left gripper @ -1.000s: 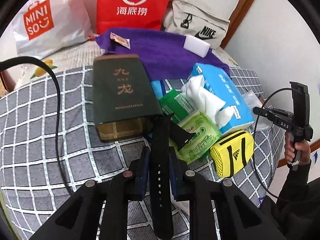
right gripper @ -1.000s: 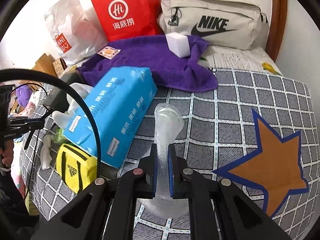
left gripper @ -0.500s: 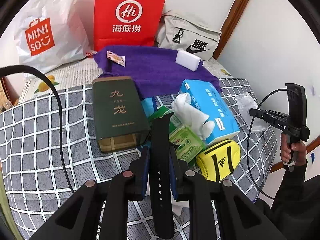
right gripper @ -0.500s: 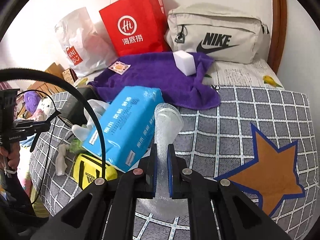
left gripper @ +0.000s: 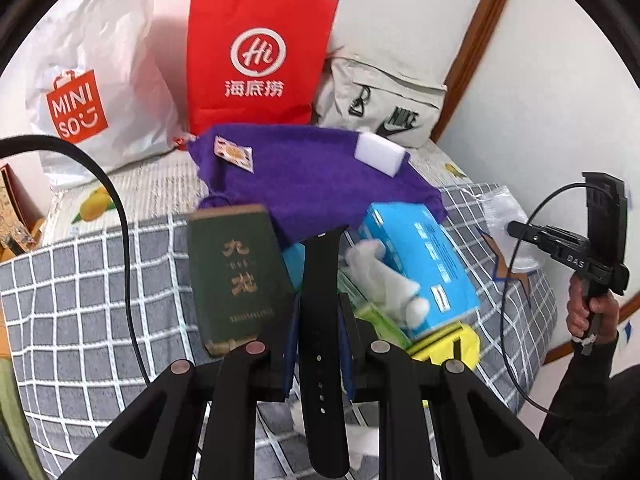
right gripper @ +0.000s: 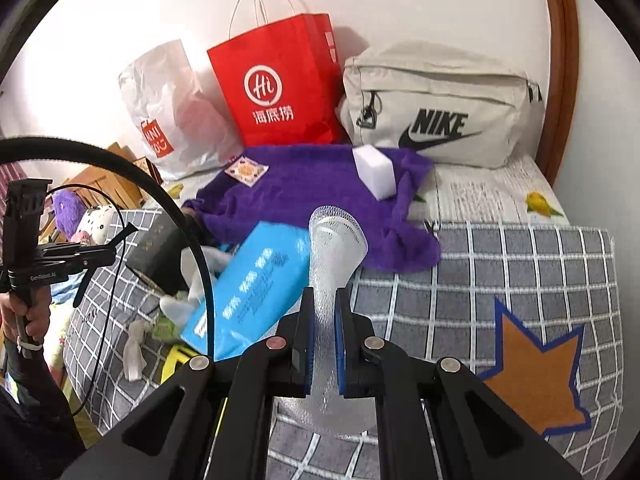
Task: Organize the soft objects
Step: 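Carry the strap and the cup over the purple towel with both tools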
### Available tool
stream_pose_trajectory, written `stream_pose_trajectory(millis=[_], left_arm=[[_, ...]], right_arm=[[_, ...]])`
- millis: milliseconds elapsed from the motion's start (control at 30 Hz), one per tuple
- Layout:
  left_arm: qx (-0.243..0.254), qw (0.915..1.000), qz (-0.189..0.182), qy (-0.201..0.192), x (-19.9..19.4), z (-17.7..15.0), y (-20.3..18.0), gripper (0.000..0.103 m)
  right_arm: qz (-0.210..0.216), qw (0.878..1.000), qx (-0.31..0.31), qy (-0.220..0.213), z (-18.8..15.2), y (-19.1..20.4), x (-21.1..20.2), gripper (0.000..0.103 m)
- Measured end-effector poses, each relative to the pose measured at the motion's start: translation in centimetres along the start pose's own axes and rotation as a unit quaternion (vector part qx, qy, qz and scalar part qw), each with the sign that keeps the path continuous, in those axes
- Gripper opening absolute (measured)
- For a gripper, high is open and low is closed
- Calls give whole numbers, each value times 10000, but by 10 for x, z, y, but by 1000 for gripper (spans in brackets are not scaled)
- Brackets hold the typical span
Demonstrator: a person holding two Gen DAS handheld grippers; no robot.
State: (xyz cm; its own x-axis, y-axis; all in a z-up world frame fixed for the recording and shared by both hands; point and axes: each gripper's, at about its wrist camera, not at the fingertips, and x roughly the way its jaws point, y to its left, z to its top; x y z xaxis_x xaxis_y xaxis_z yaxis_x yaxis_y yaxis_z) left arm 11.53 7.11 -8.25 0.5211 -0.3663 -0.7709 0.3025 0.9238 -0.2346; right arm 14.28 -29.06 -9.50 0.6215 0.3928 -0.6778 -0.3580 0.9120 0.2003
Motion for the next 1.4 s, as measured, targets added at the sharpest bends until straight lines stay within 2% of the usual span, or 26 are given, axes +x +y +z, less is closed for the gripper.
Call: stream_pose_trajectory(millis=[133,467,633,967,1167,1267,1400], left_arm=[[-82,9998,156,-127,3,14,4,17],[-126,9994,162,-287,11,50,4,17],[-177,9992,184,-304,19,74,9,17],[-257,9987,326,-304,43,117,26,17],[-309,9987,264,-291,64,135,35,17],[-343,9989,226,-218,78,140,38,17],[-371,9990,225,-51,99,150,42,17]], right_arm=[[68,9999,-54,-133,18,4,0,9],[175,9986,-243,-440,66,13,7,9],[74,9992,-240,-326,84,8,33,9],[150,9997,-177,31,114,-12,100,9],[135,9992,-142,351,113,-25,138,9],[26,9988,-82,490,108,-31,155,9],[101,9982,-30,582,107,-35,170,9]])
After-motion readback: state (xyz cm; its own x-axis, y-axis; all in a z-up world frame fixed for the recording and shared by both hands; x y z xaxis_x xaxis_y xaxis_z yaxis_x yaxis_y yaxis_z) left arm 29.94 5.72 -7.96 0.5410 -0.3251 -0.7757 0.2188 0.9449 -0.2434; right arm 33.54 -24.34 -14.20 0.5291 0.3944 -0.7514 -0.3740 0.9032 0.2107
